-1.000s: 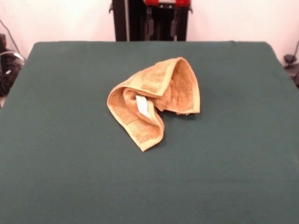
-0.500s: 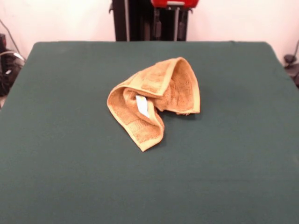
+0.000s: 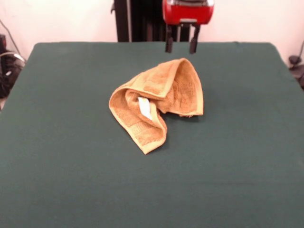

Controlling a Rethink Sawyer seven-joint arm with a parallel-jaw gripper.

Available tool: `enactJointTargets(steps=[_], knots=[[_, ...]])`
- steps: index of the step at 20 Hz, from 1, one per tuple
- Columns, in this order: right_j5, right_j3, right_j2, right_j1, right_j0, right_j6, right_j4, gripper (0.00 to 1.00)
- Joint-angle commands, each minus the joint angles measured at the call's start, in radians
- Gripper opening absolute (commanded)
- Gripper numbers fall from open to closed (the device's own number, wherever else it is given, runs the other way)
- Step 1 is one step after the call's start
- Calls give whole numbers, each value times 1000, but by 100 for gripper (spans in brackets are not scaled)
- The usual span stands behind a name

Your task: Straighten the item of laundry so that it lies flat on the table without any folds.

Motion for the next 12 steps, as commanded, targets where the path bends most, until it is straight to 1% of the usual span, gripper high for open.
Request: enactJointTargets(steps=[1, 7, 12], knots=[[24, -105, -2, 103, 36, 221, 68, 100], [27, -154, 5, 161, 20, 207, 80, 100], [33, -163, -11, 170, 28, 216, 84, 100]])
